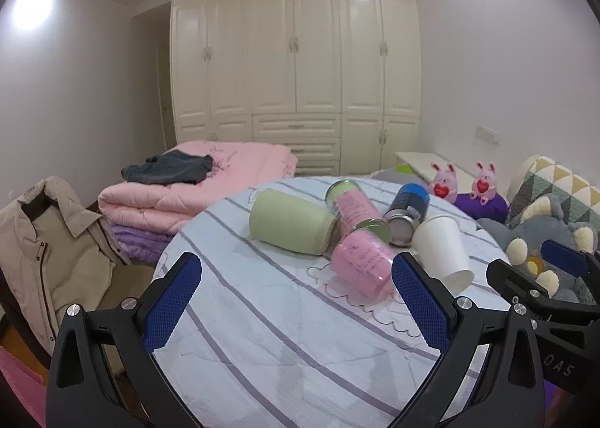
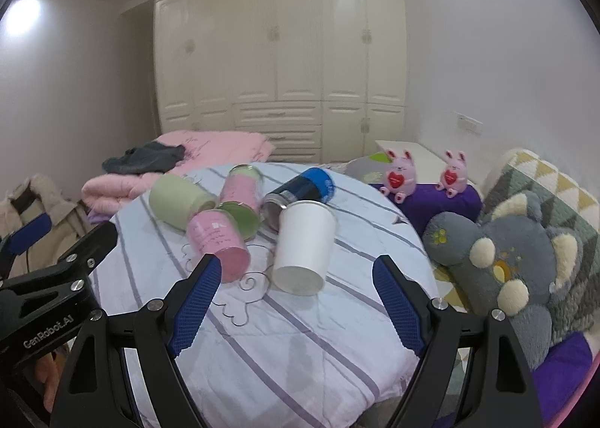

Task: Flip cup upright
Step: 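Move the right tool to the lying pink cup and close around it, then lift the pink cup with the right tool and carry it toward the left tool, then grasp the pink cup with the left tool while the right tool releases it, then rotate the pink cup in the left tool so its opening faces up, then lower the pink cup upright onto the table and open the left tool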

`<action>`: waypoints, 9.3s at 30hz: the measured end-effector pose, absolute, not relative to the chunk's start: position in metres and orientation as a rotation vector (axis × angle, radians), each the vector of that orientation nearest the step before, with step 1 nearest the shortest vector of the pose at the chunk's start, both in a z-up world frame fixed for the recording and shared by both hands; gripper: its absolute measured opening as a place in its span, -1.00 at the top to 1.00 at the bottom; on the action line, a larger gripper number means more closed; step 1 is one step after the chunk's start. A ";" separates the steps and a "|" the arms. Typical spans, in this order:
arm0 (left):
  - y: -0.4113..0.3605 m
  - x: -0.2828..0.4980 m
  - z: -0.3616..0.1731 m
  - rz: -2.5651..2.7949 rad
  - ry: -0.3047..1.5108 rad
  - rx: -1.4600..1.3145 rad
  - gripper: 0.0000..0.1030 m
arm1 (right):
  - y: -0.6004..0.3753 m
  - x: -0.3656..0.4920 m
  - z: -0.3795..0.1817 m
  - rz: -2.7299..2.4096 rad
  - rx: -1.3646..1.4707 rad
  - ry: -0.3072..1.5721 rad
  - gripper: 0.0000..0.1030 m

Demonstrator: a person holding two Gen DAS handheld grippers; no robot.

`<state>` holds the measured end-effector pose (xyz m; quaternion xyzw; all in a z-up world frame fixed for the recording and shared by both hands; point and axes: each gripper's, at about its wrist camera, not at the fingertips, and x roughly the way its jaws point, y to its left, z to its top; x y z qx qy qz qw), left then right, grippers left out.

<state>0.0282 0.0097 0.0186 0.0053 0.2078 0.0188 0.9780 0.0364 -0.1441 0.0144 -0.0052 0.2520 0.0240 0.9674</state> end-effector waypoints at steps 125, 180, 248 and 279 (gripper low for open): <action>0.075 0.080 -0.011 0.045 0.930 0.119 -0.99 | -0.113 0.096 -0.010 0.217 0.185 1.219 -0.43; -0.054 0.125 -0.035 0.095 1.198 -0.045 -0.99 | -0.237 0.138 -0.055 0.278 0.233 1.288 -0.43; -0.057 0.124 -0.012 0.083 1.063 0.053 -0.73 | -0.241 0.127 -0.041 0.238 0.175 1.284 -0.43; -0.028 0.026 0.008 0.019 0.889 0.083 -0.73 | -0.203 0.041 -0.016 0.211 0.163 1.081 -0.59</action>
